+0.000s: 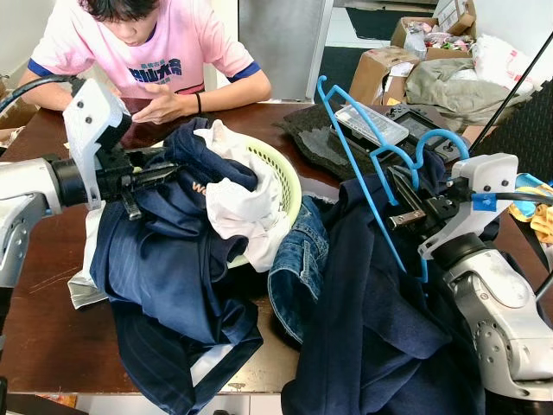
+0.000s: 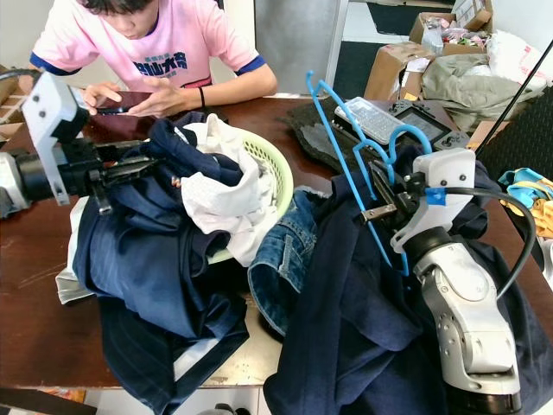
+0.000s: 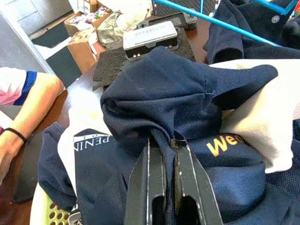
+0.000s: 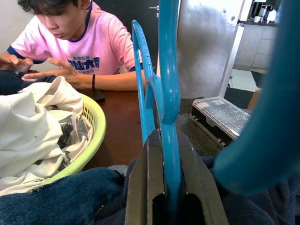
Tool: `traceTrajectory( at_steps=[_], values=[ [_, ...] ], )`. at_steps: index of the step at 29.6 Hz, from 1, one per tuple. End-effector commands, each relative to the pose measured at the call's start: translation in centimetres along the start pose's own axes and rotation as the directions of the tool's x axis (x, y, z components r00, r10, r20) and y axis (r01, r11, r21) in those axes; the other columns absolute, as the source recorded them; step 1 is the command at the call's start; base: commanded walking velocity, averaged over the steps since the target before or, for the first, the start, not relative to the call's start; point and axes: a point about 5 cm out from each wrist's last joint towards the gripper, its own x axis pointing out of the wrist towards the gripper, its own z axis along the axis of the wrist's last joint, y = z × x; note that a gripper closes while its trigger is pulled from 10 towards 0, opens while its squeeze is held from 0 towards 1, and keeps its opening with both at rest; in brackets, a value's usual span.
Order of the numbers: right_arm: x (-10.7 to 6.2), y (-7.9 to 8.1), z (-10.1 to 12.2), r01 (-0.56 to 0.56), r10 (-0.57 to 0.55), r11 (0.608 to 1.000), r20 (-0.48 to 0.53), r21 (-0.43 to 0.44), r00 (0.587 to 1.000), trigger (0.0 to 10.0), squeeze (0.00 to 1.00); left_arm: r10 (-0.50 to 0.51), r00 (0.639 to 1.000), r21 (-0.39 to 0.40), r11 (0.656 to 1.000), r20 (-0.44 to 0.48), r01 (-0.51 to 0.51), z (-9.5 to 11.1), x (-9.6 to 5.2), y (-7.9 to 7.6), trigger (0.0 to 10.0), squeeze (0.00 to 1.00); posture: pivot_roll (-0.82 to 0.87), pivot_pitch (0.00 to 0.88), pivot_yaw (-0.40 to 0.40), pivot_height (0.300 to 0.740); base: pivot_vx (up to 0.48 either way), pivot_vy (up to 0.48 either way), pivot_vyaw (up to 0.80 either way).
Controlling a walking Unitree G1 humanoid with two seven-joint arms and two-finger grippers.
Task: Hang hanger
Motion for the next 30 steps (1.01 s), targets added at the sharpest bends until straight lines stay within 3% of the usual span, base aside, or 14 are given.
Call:
traceTrajectory(
  at_steps=[1,4,5,7,10,13,15,17,19,21,23,24,27,30],
  values=[
    [-0.3,-0.2,0.1,0.009,-0.009,1.000,0.000,-0.003,1.000,10.0,0.00,0.003,1.000,0.046,0.999,0.007,-0.003,0.8,-0.2,0.3,0.0,0.00,0.11,0.203,-0.020,0.740,0.000,0.000,0.00],
    [-0.2,-0.1,0.1,0.007,-0.007,1.000,0.002,-0.001,1.000,10.0,0.00,0.065,0.990,0.045,0.996,0.122,-0.071,3.2,-0.1,1.4,0.0,0.00,0.11,0.203,-0.020,0.740,0.000,0.000,0.00],
    [-0.2,0.0,0.1,0.005,-0.005,1.000,0.004,0.002,1.000,10.0,0.00,0.123,0.944,0.025,0.990,0.305,-0.137,7.2,-0.2,2.7,0.0,0.00,0.11,0.199,-0.020,0.740,0.000,0.000,0.00],
    [-0.2,0.1,0.1,0.005,-0.005,1.000,0.004,0.003,1.000,10.0,0.00,0.145,0.903,0.018,0.986,0.404,-0.167,9.7,-0.7,3.3,0.0,0.00,0.11,0.198,-0.020,0.740,0.000,0.000,0.00],
    [-0.2,0.1,0.0,0.004,-0.004,1.000,0.004,0.004,1.000,10.0,0.00,0.155,0.872,0.014,0.983,0.463,-0.183,11.2,-1.1,3.6,0.0,0.00,0.11,0.196,-0.018,0.740,0.000,0.000,0.00],
    [-0.2,0.1,0.0,0.006,-0.006,1.000,0.006,0.004,1.000,10.0,0.00,0.172,0.734,-0.008,0.975,0.657,-0.221,16.5,-3.9,5.0,0.0,0.00,0.12,0.185,-0.014,0.740,0.000,0.000,0.00],
    [-0.2,0.1,0.0,0.005,-0.005,1.000,0.007,0.005,1.000,10.0,0.00,0.171,0.714,-0.008,0.974,0.679,-0.226,17.2,-4.5,5.1,0.0,0.00,0.12,0.184,-0.013,0.740,0.000,0.000,0.00],
    [-0.1,0.2,0.0,0.004,-0.004,1.000,0.007,0.005,1.000,10.0,0.00,0.185,0.720,-0.014,0.971,0.669,-0.237,17.0,-4.8,5.3,0.0,0.00,0.12,0.181,-0.011,0.740,0.000,0.000,0.00],
    [-0.2,0.3,-0.1,0.003,-0.003,1.000,0.007,0.007,1.000,10.0,0.00,0.129,0.771,-0.035,0.990,0.624,-0.136,15.0,-4.8,4.5,0.0,0.00,0.12,0.179,-0.009,0.740,0.000,0.000,0.00],
    [-0.2,0.3,-0.1,0.003,-0.003,1.000,0.007,0.007,1.000,10.0,0.00,0.129,0.771,-0.035,0.990,0.624,-0.136,15.0,-4.8,4.5,0.0,0.00,0.12,0.179,-0.009,0.740,0.000,0.000,0.00],
    [-0.3,0.3,-0.1,0.004,-0.004,1.000,0.005,0.007,1.000,10.0,0.00,-0.034,0.833,-0.036,0.997,0.552,0.064,12.3,-5.1,2.0,0.7,0.00,0.12,0.177,-0.009,0.740,0.000,0.000,0.00],
    [-0.3,0.3,-0.1,0.004,-0.004,1.000,0.005,0.007,1.000,10.0,0.00,-0.034,0.833,-0.036,0.997,0.552,0.064,12.3,-5.1,2.0,0.7,0.00,0.12,0.177,-0.009,0.740,0.000,0.000,0.00],
    [-0.4,0.2,-0.2,0.005,-0.005,1.000,0.002,0.005,1.000,10.0,0.00,-0.140,0.899,-0.115,0.972,0.415,0.204,8.4,-5.9,0.0,0.2,0.00,0.12,0.178,-0.008,0.740,0.000,0.000,0.00],
    [-0.4,0.2,-0.2,0.004,-0.004,1.000,0.001,0.006,1.000,10.0,0.00,-0.155,0.910,-0.166,0.958,0.385,0.234,7.2,-6.5,-0.6,0.0,0.00,0.13,0.178,-0.010,0.740,0.000,0.000,0.00]
  ],
)
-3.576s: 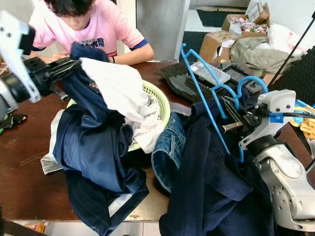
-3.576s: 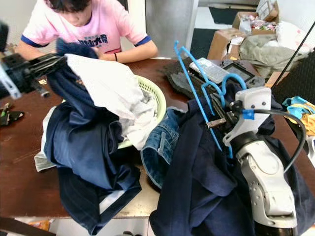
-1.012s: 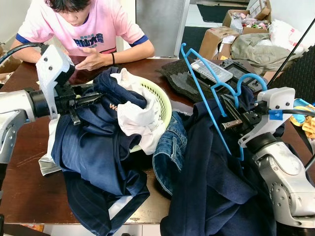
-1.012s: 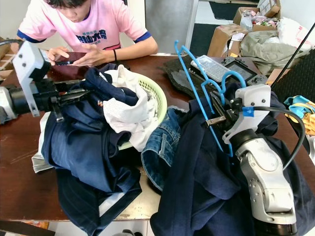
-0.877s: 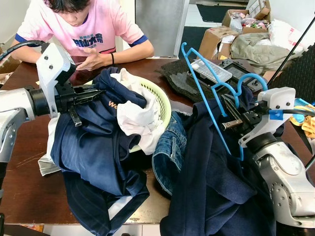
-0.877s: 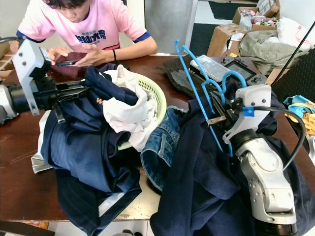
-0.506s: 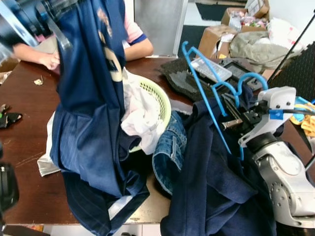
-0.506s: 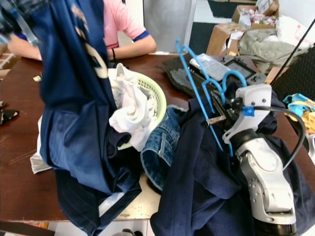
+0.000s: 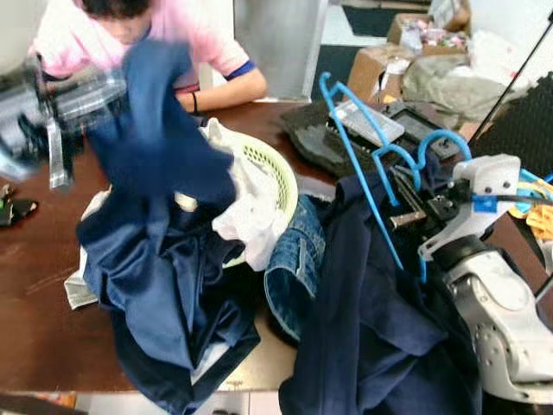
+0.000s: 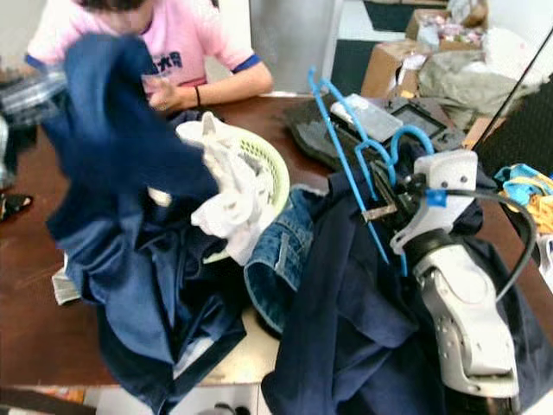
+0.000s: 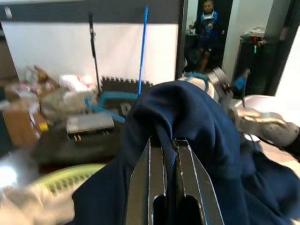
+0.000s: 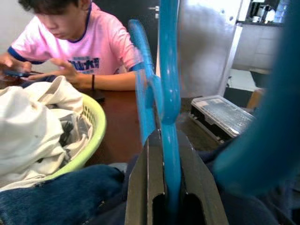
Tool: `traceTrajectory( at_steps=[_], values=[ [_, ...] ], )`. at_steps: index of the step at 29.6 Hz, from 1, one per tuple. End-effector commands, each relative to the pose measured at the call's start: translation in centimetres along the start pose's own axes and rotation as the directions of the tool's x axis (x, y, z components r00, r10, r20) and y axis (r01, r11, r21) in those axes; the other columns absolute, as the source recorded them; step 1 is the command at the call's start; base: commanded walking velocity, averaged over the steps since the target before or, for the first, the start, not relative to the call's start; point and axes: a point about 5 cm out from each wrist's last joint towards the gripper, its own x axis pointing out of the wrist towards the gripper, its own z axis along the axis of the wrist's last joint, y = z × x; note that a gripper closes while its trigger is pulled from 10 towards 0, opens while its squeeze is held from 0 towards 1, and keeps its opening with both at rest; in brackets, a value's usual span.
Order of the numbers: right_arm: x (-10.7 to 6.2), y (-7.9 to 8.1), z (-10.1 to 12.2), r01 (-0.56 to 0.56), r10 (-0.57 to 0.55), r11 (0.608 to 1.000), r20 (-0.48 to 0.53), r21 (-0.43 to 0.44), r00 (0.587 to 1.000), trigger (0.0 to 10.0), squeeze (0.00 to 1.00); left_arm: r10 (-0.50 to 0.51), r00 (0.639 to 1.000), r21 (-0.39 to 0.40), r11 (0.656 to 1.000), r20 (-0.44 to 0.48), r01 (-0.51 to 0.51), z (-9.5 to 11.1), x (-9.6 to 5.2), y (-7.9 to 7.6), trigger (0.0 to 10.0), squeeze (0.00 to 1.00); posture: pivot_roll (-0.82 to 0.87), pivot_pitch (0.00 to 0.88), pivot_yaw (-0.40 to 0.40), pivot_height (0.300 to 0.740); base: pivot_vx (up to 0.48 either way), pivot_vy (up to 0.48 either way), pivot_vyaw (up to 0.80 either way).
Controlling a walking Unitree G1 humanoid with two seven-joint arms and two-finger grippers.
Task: Hang hanger
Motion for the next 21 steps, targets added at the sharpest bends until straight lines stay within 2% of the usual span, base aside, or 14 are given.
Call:
traceTrajectory(
  at_steps=[1,4,5,7,10,11,12,13,15,17,18,19,20,21],
  values=[
    [-0.2,-0.1,-0.2,0.002,-0.002,1.000,-0.005,0.003,1.000,10.0,0.00,-0.040,0.999,0.001,0.999,-0.016,0.041,0.9,-0.8,-0.9,0.0,0.00,0.13,0.178,-0.010,0.740,0.000,0.000,0.00],
    [-0.2,-0.1,-0.2,0.001,-0.001,1.000,-0.006,0.005,1.000,10.0,0.00,-0.074,0.997,-0.050,0.996,-0.022,0.072,0.6,-1.6,-1.6,0.0,0.00,0.14,0.183,-0.014,0.740,0.000,0.000,0.00],
    [-0.2,0.0,-0.3,-0.003,0.003,1.000,-0.009,0.007,1.000,10.0,0.00,-0.096,0.995,-0.105,0.990,-0.039,0.092,0.3,-2.7,-2.7,0.0,0.00,0.14,0.187,-0.017,0.740,0.000,0.000,0.00],
    [-0.2,0.0,-0.3,-0.003,0.003,1.000,-0.009,0.007,1.000,10.0,0.00,-0.096,0.995,-0.105,0.990,-0.039,0.092,0.3,-2.7,-2.7,0.0,0.00,0.14,0.187,-0.017,0.740,0.000,0.000,0.00],
    [0.0,0.3,-0.6,-0.012,0.013,1.000,-0.016,0.013,1.000,10.0,0.00,0.071,0.981,-0.043,0.996,-0.178,-0.080,-1.0,-5.2,-1.6,0.0,0.00,0.15,0.193,-0.022,0.740,0.000,0.000,0.00],
    [0.0,0.3,-0.6,-0.012,0.013,1.000,-0.016,0.013,1.000,10.0,0.00,0.071,0.981,-0.043,0.996,-0.178,-0.080,-1.0,-5.2,-1.6,0.0,0.00,0.15,0.193,-0.022,0.740,0.000,0.000,0.00],
    [0.0,0.3,-0.6,-0.013,0.013,1.000,-0.016,0.015,1.000,10.0,0.00,0.136,0.958,-0.002,0.990,-0.252,-0.142,-1.8,-6.1,-1.0,0.4,0.00,0.15,0.196,-0.024,0.740,0.000,0.000,0.00],
    [0.0,0.3,-0.6,-0.013,0.013,1.000,-0.016,0.015,1.000,10.0,0.00,0.136,0.958,-0.002,0.990,-0.252,-0.142,-1.8,-6.1,-1.0,0.4,0.00,0.15,0.196,-0.024,0.740,0.000,0.000,0.00],
    [0.0,0.2,-0.5,-0.012,0.012,1.000,-0.016,0.014,1.000,10.0,0.00,0.303,0.879,0.139,0.953,-0.368,-0.270,-3.1,-7.2,0.6,0.2,0.00,0.15,0.199,-0.026,0.740,0.000,0.000,0.00],
    [0.0,0.2,-0.5,-0.012,0.012,1.000,-0.016,0.014,1.000,10.0,0.00,0.303,0.879,0.139,0.953,-0.368,-0.270,-3.1,-7.2,0.6,0.2,0.00,0.15,0.199,-0.026,0.740,0.000,0.000,0.00],
    [-0.1,0.1,-0.5,-0.011,0.011,1.000,-0.017,0.013,1.000,10.0,0.00,0.395,0.828,0.216,0.917,-0.397,-0.334,-3.5,-7.5,1.7,0.0,0.00,0.15,0.199,-0.026,0.740,0.000,0.000,0.00],
    [-0.1,0.1,-0.5,-0.011,0.011,1.000,-0.017,0.013,1.000,10.0,0.00,0.395,0.828,0.216,0.917,-0.397,-0.334,-3.5,-7.5,1.7,0.0,0.00,0.15,0.199,-0.026,0.740,0.000,0.000,0.00],
    [0.0,0.1,-0.5,-0.011,0.011,1.000,-0.018,0.012,1.000,10.0,0.00,0.496,0.776,0.315,0.863,-0.389,-0.394,-3.7,-7.4,2.9,4.4,0.00,0.14,0.201,-0.029,0.740,0.000,0.000,0.00],
    [0.0,0.1,-0.5,-0.011,0.011,1.000,-0.018,0.012,1.000,10.0,0.00,0.496,0.776,0.315,0.863,-0.389,-0.394,-3.7,-7.4,2.9,4.4,0.00,0.14,0.201,-0.029,0.740,0.000,0.000,0.00]
  ],
)
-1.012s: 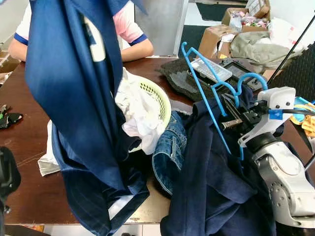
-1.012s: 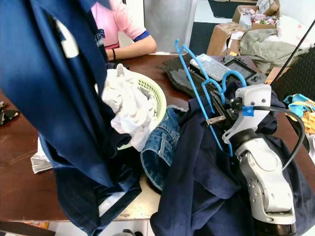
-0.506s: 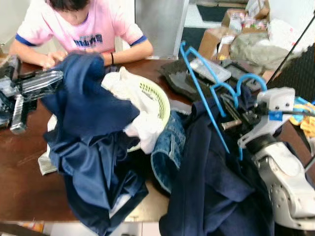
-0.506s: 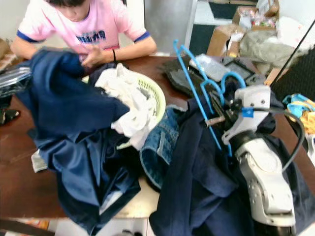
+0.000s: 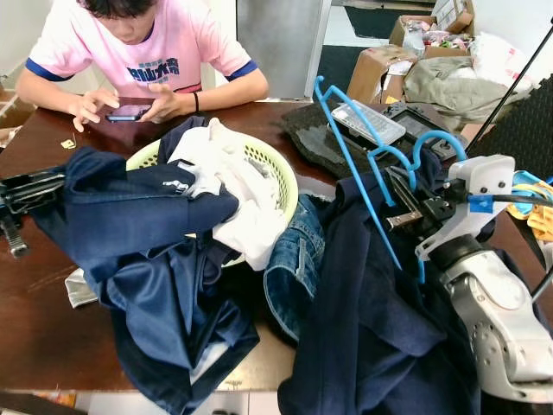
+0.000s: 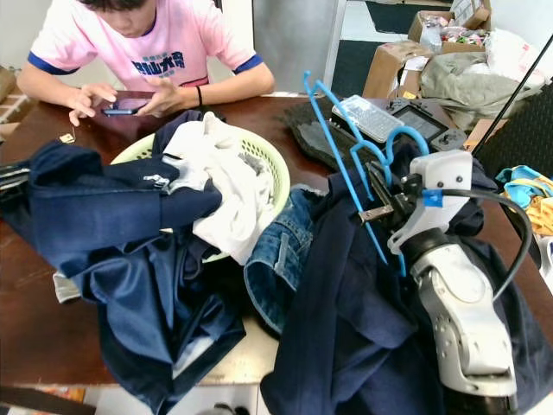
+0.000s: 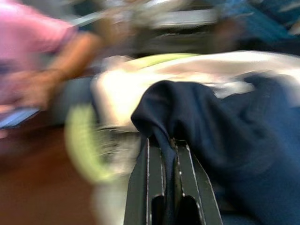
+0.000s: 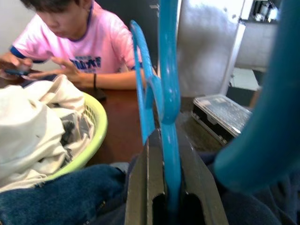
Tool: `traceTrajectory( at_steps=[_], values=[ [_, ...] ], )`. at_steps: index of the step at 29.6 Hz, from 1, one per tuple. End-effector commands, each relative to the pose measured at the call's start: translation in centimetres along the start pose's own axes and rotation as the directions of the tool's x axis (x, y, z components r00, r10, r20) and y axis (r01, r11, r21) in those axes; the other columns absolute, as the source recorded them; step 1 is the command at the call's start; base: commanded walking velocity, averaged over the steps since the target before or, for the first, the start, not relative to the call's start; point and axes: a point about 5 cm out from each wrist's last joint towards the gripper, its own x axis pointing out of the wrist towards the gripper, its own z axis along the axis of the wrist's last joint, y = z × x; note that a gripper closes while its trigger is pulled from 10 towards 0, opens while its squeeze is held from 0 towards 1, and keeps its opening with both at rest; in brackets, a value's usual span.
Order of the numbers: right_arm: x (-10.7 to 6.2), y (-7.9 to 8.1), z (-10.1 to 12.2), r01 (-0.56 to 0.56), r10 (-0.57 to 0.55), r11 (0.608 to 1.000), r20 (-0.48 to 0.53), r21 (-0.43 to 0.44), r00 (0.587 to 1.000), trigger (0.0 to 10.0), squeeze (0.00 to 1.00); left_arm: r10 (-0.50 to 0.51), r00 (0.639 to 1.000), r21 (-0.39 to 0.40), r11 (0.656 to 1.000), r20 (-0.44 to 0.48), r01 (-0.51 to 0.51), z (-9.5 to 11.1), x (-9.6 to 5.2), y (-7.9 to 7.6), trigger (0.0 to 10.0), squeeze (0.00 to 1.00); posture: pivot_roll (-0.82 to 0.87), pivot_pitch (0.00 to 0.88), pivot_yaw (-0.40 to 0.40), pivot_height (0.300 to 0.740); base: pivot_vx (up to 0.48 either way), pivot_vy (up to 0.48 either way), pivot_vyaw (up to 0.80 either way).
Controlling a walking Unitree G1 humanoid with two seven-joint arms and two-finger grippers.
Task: Hang hanger
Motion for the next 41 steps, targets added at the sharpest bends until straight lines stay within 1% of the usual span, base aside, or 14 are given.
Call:
traceTrajectory(
  at_steps=[1,12,13,14,15,19,20,21,26,33,36,37,40,41],
  values=[
    [-0.2,-0.1,-0.3,0.000,0.000,1.000,-0.014,0.006,1.000,10.0,0.00,0.113,0.992,0.099,0.989,-0.048,-0.108,0.1,0.3,1.1,4.4,0.00,0.14,0.201,-0.029,0.740,0.000,0.000,0.00],
    [-0.3,-0.1,-0.2,0.001,-0.001,1.000,-0.013,0.005,1.000,10.0,0.00,0.277,0.960,0.175,0.944,0.041,-0.280,1.8,0.9,2.6,4.3,0.00,0.13,0.201,-0.024,0.740,0.000,0.000,0.00],
    [-0.4,-0.1,-0.3,0.003,-0.003,1.000,-0.016,0.005,1.000,10.0,0.00,0.390,0.919,0.174,0.902,0.062,-0.394,2.2,0.1,3.8,8.2,0.00,0.14,0.209,-0.032,0.740,0.000,0.000,0.00],
    [-0.4,-0.1,-0.3,0.003,-0.003,1.000,-0.016,0.005,1.000,10.0,0.00,0.390,0.919,0.174,0.902,0.062,-0.394,2.2,0.1,3.8,8.2,0.00,0.14,0.209,-0.032,0.740,0.000,0.000,0.00],
    [-0.3,-0.1,-0.3,0.001,0.000,1.000,-0.016,0.006,1.000,10.0,0.00,0.427,0.902,0.164,0.887,0.071,-0.433,1.8,0.0,4.1,10.0,0.00,0.14,0.208,-0.034,0.740,0.000,0.000,0.00],
    [-0.1,-0.1,-0.3,-0.003,0.003,1.000,-0.015,0.008,1.000,10.0,0.00,0.441,0.895,0.157,0.882,0.063,-0.445,0.9,0.6,4.0,10.0,0.00,0.15,0.209,-0.038,0.740,0.000,0.000,0.00],
    [0.0,0.0,-0.4,-0.006,0.006,1.000,-0.014,0.011,1.000,10.0,0.00,0.429,0.902,0.159,0.888,0.046,-0.431,0.1,1.3,3.6,10.0,0.35,0.15,0.209,-0.044,0.740,0.000,0.000,0.00],
    [0.1,0.1,-0.4,-0.010,0.010,1.000,-0.015,0.013,1.000,10.0,0.00,0.423,0.905,0.189,0.887,0.033,-0.422,-0.6,2.4,3.3,10.0,1.00,0.15,0.209,-0.043,0.740,0.000,0.000,0.00],
    [-0.1,0.1,-0.4,-0.007,0.007,1.000,-0.015,0.010,1.000,10.0,0.00,0.445,0.896,0.299,0.855,0.000,-0.425,-1.0,4.0,3.5,10.0,1.00,0.13,0.202,-0.034,0.740,0.000,0.000,0.00],
    [-0.2,-0.1,-0.3,-0.001,0.001,1.000,-0.016,0.006,1.000,10.0,0.00,0.407,0.913,0.324,0.869,-0.035,-0.375,-1.1,4.2,3.2,10.0,1.00,0.13,0.197,-0.035,0.740,0.000,0.000,0.00],
    [-0.1,-0.1,-0.3,-0.004,0.004,1.000,-0.015,0.006,1.000,10.0,0.00,0.393,0.915,0.364,0.868,-0.085,-0.339,-1.3,3.7,3.1,10.0,1.00,0.13,0.195,-0.037,0.740,0.000,0.000,0.00],
    [0.0,0.0,-0.3,-0.008,0.008,1.000,-0.014,0.006,1.000,10.0,0.00,0.403,0.904,0.438,0.845,-0.144,-0.307,-1.4,3.0,3.3,10.0,1.00,0.14,0.188,-0.038,0.740,0.000,0.000,0.00],
    [0.0,0.0,-0.3,-0.011,0.012,1.000,-0.013,0.007,1.000,10.0,0.00,0.420,0.892,0.489,0.821,-0.168,-0.295,-1.0,2.4,3.7,10.0,1.00,0.14,0.185,-0.040,0.740,0.000,0.000,0.00],
    [0.1,0.1,-0.4,-0.015,0.015,1.000,-0.014,0.007,1.000,10.0,0.00,0.404,0.906,0.474,0.827,-0.126,-0.303,0.8,2.1,3.7,10.0,1.00,0.14,0.181,-0.044,0.740,0.000,0.000,0.00]
  ],
)
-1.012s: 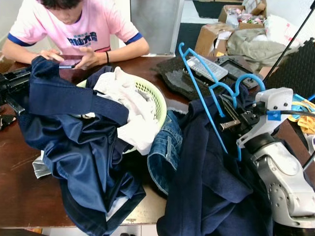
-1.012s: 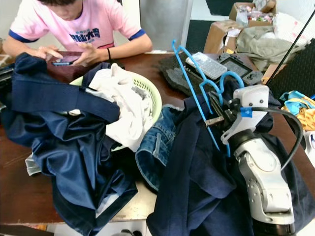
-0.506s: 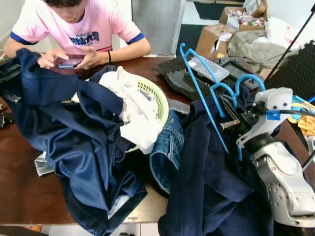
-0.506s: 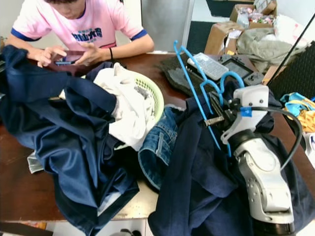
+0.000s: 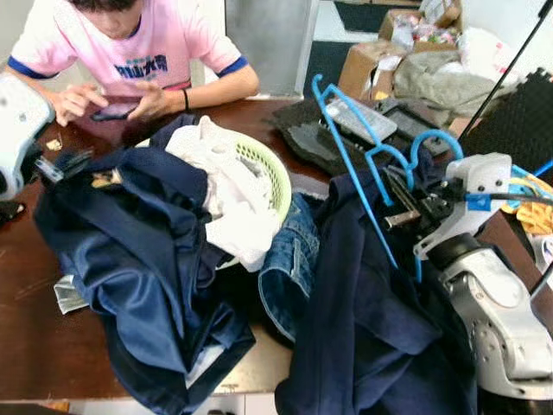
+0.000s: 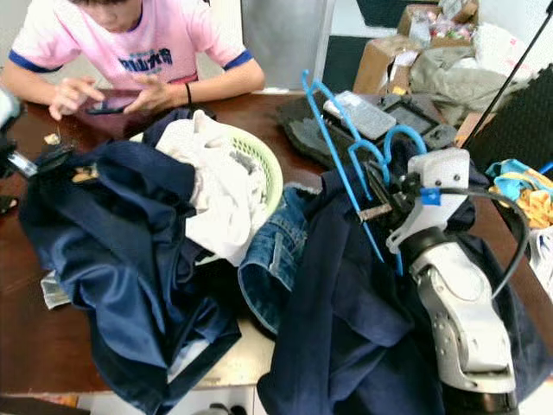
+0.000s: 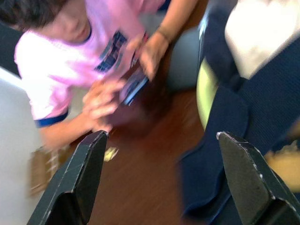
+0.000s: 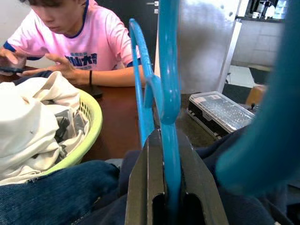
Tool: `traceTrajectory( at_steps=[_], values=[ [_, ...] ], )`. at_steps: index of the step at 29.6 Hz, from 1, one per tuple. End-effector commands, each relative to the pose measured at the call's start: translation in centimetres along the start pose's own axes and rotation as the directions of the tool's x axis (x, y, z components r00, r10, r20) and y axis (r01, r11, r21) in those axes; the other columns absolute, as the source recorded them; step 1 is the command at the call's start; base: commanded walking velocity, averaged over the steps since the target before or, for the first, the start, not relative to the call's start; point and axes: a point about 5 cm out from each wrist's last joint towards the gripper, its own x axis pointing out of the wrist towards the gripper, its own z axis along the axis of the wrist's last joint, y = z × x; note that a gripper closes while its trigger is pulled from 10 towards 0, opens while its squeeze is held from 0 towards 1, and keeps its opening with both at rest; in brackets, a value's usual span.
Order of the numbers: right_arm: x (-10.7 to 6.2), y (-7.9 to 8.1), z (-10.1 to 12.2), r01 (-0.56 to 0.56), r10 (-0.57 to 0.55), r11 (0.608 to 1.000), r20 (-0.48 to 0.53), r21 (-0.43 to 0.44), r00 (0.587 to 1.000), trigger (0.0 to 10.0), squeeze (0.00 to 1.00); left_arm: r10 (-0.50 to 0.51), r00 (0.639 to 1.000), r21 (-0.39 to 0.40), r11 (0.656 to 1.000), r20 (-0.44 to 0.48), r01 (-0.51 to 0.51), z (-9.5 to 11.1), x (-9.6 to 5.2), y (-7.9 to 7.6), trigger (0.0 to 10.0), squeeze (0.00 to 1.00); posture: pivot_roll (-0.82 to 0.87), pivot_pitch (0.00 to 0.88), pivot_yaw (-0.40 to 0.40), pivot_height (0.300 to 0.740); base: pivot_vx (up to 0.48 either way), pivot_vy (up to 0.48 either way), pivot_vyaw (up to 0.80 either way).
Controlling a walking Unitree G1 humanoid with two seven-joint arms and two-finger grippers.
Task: Hang hanger
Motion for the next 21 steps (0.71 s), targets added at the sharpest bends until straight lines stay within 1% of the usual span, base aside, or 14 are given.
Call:
traceTrajectory(
  at_steps=[1,2,3,4,5,9,11,13,15,16,17,18,20,21],
  values=[
    [-0.1,0.1,-0.4,-0.007,0.008,1.000,-0.013,0.007,1.000,10.0,0.00,0.002,1.000,0.039,0.999,0.023,-0.002,1.5,-0.8,1.3,10.0,1.00,0.14,0.181,-0.044,0.740,0.000,0.000,0.00],
    [-0.1,0.1,-0.4,-0.011,0.011,1.000,-0.014,0.006,1.000,10.0,0.00,-0.012,0.993,-0.035,0.999,0.119,0.016,3.3,-1.1,1.8,10.0,1.00,0.15,0.178,-0.046,0.740,0.000,0.000,0.00],
    [0.0,0.1,-0.4,-0.013,0.013,1.000,-0.014,0.006,1.000,10.0,0.00,-0.087,0.969,-0.093,0.989,0.233,0.112,5.3,-1.5,1.4,10.0,0.47,0.15,0.174,-0.049,0.740,0.000,0.000,0.00],
    [0.0,0.1,-0.5,-0.014,0.014,1.000,-0.014,0.006,1.000,10.0,0.00,-0.169,0.935,-0.105,0.972,0.310,0.211,6.5,-1.9,0.6,10.0,0.10,0.15,0.172,-0.048,0.740,0.000,0.000,0.00],
    [0.1,0.1,-0.5,-0.015,0.015,1.000,-0.013,0.006,1.000,10.0,0.00,-0.235,0.912,-0.091,0.956,0.337,0.280,6.8,-2.1,-0.1,10.0,0.00,0.15,0.172,-0.048,0.740,0.000,0.000,0.00],
    [0.2,0.2,-0.4,-0.017,0.018,1.000,-0.010,0.005,1.000,10.0,0.00,-0.293,0.922,-0.047,0.948,0.253,0.314,5.5,-1.8,-1.0,10.0,0.00,0.15,0.166,-0.049,0.740,0.000,0.000,0.00],
    [0.2,0.2,-0.3,-0.017,0.017,1.000,-0.007,0.005,1.000,10.0,0.00,-0.306,0.942,-0.076,0.945,0.137,0.318,2.8,-1.5,-1.5,10.0,0.00,0.15,0.166,-0.048,0.740,0.000,0.000,0.00],
    [0.2,0.2,-0.3,-0.017,0.017,1.000,-0.007,0.005,1.000,10.0,0.00,-0.306,0.946,-0.093,0.944,0.111,0.316,2.1,-1.4,-1.6,10.0,0.00,0.15,0.166,-0.048,0.740,0.000,0.000,0.00],
    [0.1,0.1,-0.3,-0.014,0.014,1.000,-0.010,0.001,1.000,10.0,0.00,-0.231,0.972,-0.187,0.954,0.048,0.236,-0.4,-1.5,-1.1,10.0,0.00,0.14,0.174,-0.050,0.740,0.000,0.000,0.00],
    [0.0,-0.1,-0.3,-0.011,0.010,1.000,-0.012,-0.002,1.000,10.0,0.00,-0.156,0.988,-0.242,0.958,0.011,0.155,-1.4,-1.7,-0.4,10.0,0.00,0.14,0.177,-0.052,0.740,0.000,0.000,0.00],
    [0.0,-0.1,-0.3,-0.011,0.010,1.000,-0.012,-0.002,1.000,10.0,0.00,-0.156,0.988,-0.242,0.958,0.011,0.155,-1.4,-1.7,-0.4,10.0,0.00,0.14,0.177,-0.052,0.740,0.000,0.000,0.00],
    [-0.2,-0.3,-0.3,-0.007,0.006,1.000,-0.015,-0.005,1.000,10.0,0.00,-0.016,0.999,-0.366,0.930,-0.032,0.004,-3.1,-2.1,0.9,10.0,0.00,0.14,0.181,-0.053,0.740,0.000,0.000,0.00],
    [-0.2,-0.3,-0.3,-0.007,0.006,1.000,-0.015,-0.005,1.000,10.0,0.00,-0.016,0.999,-0.366,0.930,-0.032,0.004,-3.1,-2.1,0.9,10.0,0.00,0.14,0.181,-0.053,0.740,0.000,0.000,0.00],
    [-0.2,-0.3,-0.3,-0.006,0.006,1.000,-0.016,-0.005,1.000,10.0,0.00,0.030,0.999,-0.427,0.903,-0.042,-0.045,-3.6,-2.4,1.3,10.0,0.00,0.14,0.181,-0.053,0.740,0.000,0.000,0.00]
  ],
)
